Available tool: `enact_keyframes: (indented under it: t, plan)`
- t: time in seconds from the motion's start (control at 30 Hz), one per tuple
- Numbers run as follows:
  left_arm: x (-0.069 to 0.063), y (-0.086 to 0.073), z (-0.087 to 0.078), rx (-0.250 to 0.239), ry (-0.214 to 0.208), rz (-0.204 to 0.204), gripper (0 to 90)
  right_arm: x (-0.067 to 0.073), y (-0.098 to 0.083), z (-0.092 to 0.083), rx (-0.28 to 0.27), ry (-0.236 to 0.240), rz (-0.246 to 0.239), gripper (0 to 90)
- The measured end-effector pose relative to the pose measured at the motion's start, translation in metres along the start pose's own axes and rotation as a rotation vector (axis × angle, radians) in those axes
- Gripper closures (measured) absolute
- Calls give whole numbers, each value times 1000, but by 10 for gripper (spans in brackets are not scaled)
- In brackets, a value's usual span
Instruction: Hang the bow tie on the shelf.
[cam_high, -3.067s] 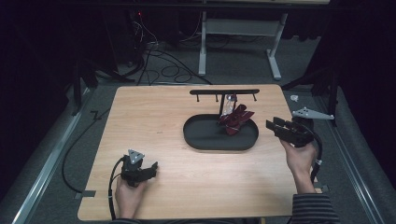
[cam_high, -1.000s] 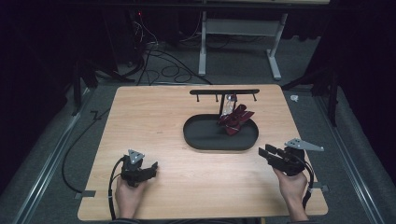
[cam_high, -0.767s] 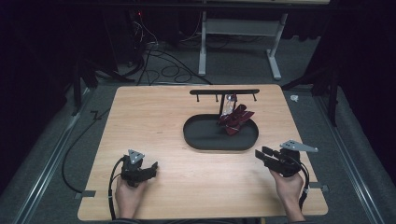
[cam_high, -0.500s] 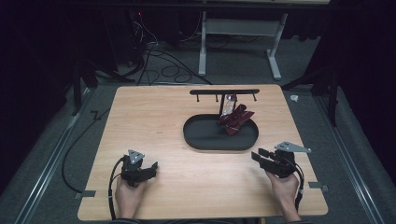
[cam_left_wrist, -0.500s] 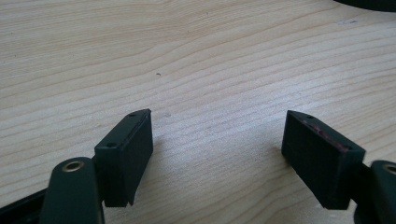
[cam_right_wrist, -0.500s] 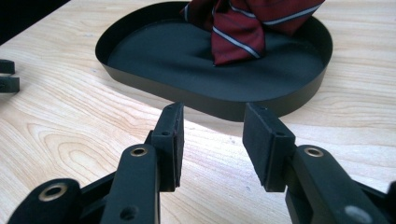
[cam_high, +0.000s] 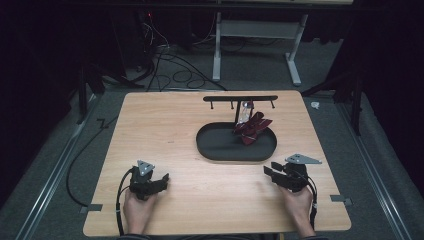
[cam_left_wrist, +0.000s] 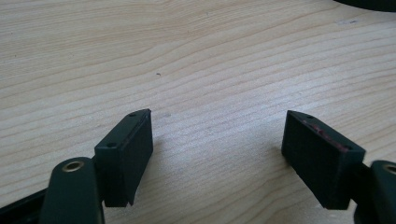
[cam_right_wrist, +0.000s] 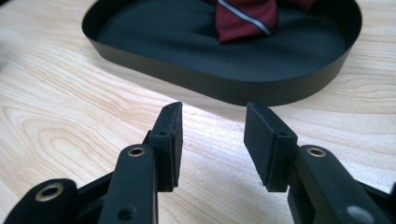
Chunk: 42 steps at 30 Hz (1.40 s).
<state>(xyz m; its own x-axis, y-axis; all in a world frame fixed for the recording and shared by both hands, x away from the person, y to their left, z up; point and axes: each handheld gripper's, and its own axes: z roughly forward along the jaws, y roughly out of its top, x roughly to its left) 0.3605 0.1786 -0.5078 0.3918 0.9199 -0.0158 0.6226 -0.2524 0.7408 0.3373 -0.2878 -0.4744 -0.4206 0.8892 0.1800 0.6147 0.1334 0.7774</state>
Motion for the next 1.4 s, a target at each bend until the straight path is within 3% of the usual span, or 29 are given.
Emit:
enact_keyframes:
  t: [0.7, 1.2, 1.4]
  plan:
    - [0, 0, 0, -1, 0, 0, 252, 4, -8, 23, 69, -60, -50, 578]
    - [0, 0, 0, 0, -1, 0, 252, 7, -11, 31, 80, -92, -71, 551]
    - [0, 0, 0, 0, -1, 0, 252, 10, -12, 33, 81, -120, -117, 516]
